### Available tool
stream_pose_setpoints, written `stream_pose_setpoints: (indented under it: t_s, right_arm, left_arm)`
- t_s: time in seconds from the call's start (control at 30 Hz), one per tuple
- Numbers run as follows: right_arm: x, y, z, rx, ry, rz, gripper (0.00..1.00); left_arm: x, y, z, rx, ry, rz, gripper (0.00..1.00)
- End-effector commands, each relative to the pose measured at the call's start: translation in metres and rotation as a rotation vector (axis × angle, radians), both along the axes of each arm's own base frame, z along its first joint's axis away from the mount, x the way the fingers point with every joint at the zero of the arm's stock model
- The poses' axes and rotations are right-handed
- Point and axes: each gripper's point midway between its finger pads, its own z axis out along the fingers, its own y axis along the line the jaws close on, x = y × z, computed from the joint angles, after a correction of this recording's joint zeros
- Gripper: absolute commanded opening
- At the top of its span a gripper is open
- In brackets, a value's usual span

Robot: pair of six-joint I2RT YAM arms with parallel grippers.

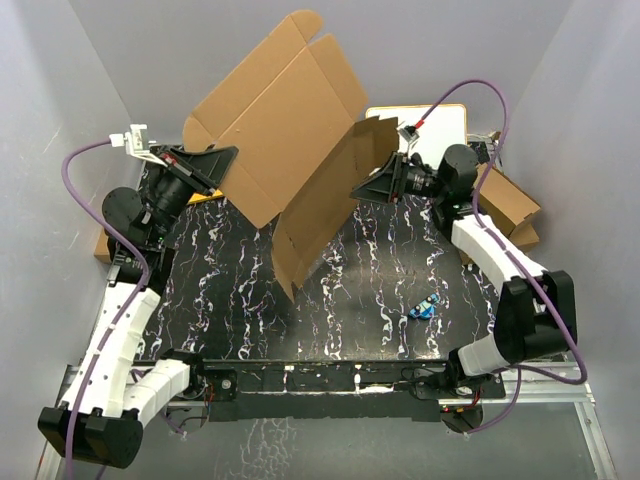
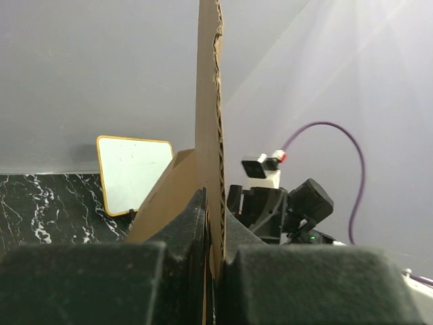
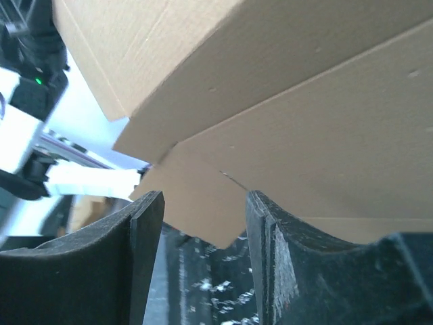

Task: Fold the paper box

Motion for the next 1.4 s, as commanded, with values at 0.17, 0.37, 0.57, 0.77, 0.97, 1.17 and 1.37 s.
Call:
stream_pose_setpoints:
  t_s: [0.17, 0.37, 0.57, 0.77, 0.97, 1.17, 1.37]
  right_arm:
    - [0.016, -0.071, -0.006, -0.275, -0.476, -0.148, 0.77]
    - [0.030, -0.133, -0.038, -0.315, -0.472, -0.200, 0.87]
    - [0.048, -0.148, -0.071, -0.437, -0.544, -0.218, 0.90]
    - [0.065, -0.149, -0.087, -0.470, -0.798, -0.192, 0.99]
    - [0.114, -0.159, -0.092, -0.487, -0.825, -0.238, 0.99]
    - [0.135, -0.130, -0.094, -0.449, -0.826, -0.172, 0.96]
    - [0.126, -0.116, -0.098, -0.415, -0.765, -0.143, 0.56]
  left_arm:
    - [-0.003, 0.022, 0.036, -0.159, -0.037, -0.139, 0.00]
    - [0.006, 0.026, 0.004, -0.235, 0.077, -0.282, 0.00]
    - [0.011, 0.032, -0.026, -0.276, 0.139, -0.330, 0.00]
    - [0.019, 0.040, -0.030, -0.278, 0.150, -0.327, 0.00]
    - [0.022, 0.047, -0.029, -0.282, 0.155, -0.343, 0.00]
    - [0.021, 0.048, -0.031, -0.271, 0.166, -0.350, 0.00]
    - [0.024, 0.053, -0.033, -0.270, 0.163, -0.336, 0.00]
